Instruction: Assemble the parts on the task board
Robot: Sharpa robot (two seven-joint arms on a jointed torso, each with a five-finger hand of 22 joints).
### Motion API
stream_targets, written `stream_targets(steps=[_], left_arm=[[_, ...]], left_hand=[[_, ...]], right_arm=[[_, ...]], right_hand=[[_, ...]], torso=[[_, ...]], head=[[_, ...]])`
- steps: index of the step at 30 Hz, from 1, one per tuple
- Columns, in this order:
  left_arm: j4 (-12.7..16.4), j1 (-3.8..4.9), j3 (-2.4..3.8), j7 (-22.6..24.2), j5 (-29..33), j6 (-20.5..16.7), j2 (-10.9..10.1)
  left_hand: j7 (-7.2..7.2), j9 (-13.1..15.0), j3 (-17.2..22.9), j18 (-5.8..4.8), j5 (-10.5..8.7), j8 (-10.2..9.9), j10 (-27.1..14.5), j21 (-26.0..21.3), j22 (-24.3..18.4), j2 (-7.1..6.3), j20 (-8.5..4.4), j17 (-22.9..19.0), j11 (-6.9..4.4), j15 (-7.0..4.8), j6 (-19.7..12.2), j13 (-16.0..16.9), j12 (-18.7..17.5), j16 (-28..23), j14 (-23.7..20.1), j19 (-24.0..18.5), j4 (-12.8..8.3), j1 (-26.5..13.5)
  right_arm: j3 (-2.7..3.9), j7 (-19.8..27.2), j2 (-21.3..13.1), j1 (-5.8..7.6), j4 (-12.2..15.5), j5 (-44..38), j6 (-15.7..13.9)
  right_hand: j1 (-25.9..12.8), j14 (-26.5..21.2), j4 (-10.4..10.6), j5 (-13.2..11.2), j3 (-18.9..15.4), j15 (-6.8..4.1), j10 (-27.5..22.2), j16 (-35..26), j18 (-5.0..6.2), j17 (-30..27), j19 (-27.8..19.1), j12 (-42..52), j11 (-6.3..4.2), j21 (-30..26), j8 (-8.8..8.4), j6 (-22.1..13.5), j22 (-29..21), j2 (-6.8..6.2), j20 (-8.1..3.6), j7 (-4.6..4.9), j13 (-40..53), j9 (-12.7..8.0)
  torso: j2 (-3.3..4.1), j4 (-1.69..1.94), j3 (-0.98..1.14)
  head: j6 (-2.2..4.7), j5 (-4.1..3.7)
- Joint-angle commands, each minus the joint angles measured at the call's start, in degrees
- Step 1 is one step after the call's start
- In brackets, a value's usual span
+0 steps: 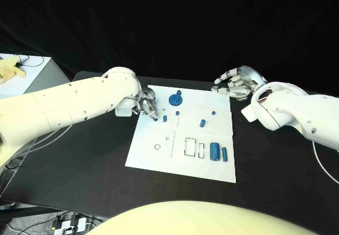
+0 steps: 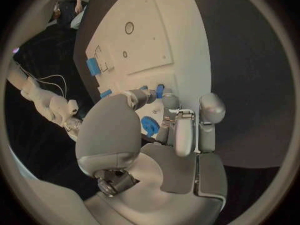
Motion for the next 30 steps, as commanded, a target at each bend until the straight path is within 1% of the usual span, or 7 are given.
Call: stream_targets(steps=[1,9,17,21,26,28,30], left_arm=[[-0.1,-0.3,-0.14,-0.1,-0.9,0.2,0.3],[-0.1,-0.75,-0.38,-0.2,-1.1,0.1,0.5],[0.2,-0.89,-0.5,-0.5,-0.7,-1.0,0.5],[0.2,-0.92,-0.52,-0.6,0.2,-1.8,0.6],[0.3,-0.98,-0.56,-0.7,1.2,-2.5,0.5],[0.4,-1.04,-0.57,-0.7,1.4,-2.6,0.4],[0.5,-1.07,-0.58,-0.7,1.5,-2.7,0.3]], left_hand=[[0.05,0.1,13.1,-0.49,0.38,0.1,0.1,0.4,0.1,0.32,0.04,9.7,-0.29,-0.34,0.4,0.0,0.0,0.2,4.3,0.3,-12.8,0.1],[0.05,0.1,13.1,-0.5,0.4,0.1,0.3,0.4,0.2,0.31,0.04,9.8,-0.29,-0.34,0.4,0.2,0.1,0.3,4.3,0.3,-12.8,0.1],[0.06,0.1,13.1,-0.49,0.42,0.1,0.3,0.4,0.1,0.34,0.04,9.9,-0.28,-0.34,0.4,0.2,0.1,0.3,4.4,0.2,-12.8,0.0],[0.09,0.0,12.8,-0.49,0.26,0.0,0.3,0.4,0.0,0.44,0.08,9.8,-0.22,-0.28,0.4,-0.2,-0.2,0.2,4.3,0.2,-12.3,-0.9],[-0.63,0.3,8.6,-0.45,-0.25,0.2,0.8,-0.2,-0.3,-0.27,0.09,9.8,-0.65,-0.38,-0.1,-0.7,-0.6,0.2,4.3,-0.1,-10.3,-4.0],[-0.96,0.1,6.1,-0.44,-0.37,-0.1,0.8,-0.5,-0.6,-0.5,-0.1,9.7,-0.84,-0.6,0.1,-0.8,-0.7,0.2,4.3,-0.1,-9.0,-5.1],[-1.01,0.0,5.3,-0.43,-0.36,-0.2,0.7,-0.6,-0.8,-0.66,-0.15,9.6,-0.88,-0.66,0.2,-0.9,-0.8,0.1,4.3,-0.2,-8.5,-5.4]], right_arm=[[0.02,0.6,0.0,-0.06,0.1,-0.4,0.7],[0.02,0.7,0.0,-0.09,0.1,-0.4,0.8],[0.02,0.7,-0.1,-0.1,0.1,-0.4,0.8],[0.02,0.7,-0.1,-0.11,0.1,-0.4,0.8],[0.02,0.7,-0.1,-0.12,0.1,-0.4,0.8],[0.02,0.7,-0.1,-0.12,0.2,-0.4,0.8],[0.02,0.8,-0.2,-0.12,0.2,-0.4,0.7]], right_hand=[[-0.3,4.9,0.0,0.1,0.4,0.17,-0.3,-0.2,1.08,11.2,1.2,0.0,-0.02,-0.3,-0.11,-0.3,6.4,-0.03,0.29,0.13,1.4,-0.1],[-0.3,4.9,0.0,0.1,0.4,0.17,-0.3,-0.2,1.08,11.2,1.2,0.0,-0.02,-0.3,-0.11,-0.3,6.4,-0.03,0.29,0.13,1.4,-0.1],[-0.5,4.9,0.0,0.1,0.5,0.16,-0.3,-0.2,1.12,11.1,1.1,-0.1,-0.03,-0.5,-0.09,-0.3,6.3,-0.04,0.27,0.12,1.3,-0.1],[-0.5,4.9,0.0,0.1,0.5,0.16,-0.3,-0.2,1.12,11.1,1.1,-0.1,-0.03,-0.5,-0.09,-0.3,6.3,-0.04,0.27,0.12,1.3,-0.1],[-0.5,4.9,0.0,0.1,0.5,0.16,-0.4,-0.3,1.12,11.0,1.1,-0.1,-0.03,-0.5,-0.09,-0.3,6.3,-0.05,0.27,0.12,1.3,-0.1],[-0.5,4.9,0.0,0.1,0.5,0.16,-0.4,-0.3,1.12,11.0,1.1,-0.1,-0.03,-0.5,-0.09,-0.3,6.3,-0.05,0.27,0.12,1.3,-0.1],[-0.5,4.9,0.0,0.1,0.5,0.16,-0.4,-0.3,1.12,11.0,1.1,-0.1,-0.03,-0.5,-0.09,-0.3,6.3,-0.05,0.27,0.12,1.3,-0.1]], torso=[[0.04,-0.02,-0.01],[0.03,0.02,-0.01],[-0.01,0.0,0.0],[-0.03,0.0,0.05],[-0.02,0.03,-0.01],[-0.02,0.02,0.02],[-0.01,0.01,0.04]], head=[[0.0,-0.08],[0.0,-0.23],[0.0,-0.29],[0.0,-0.38],[0.0,-0.45],[0.0,-0.46],[0.0,-0.46]])
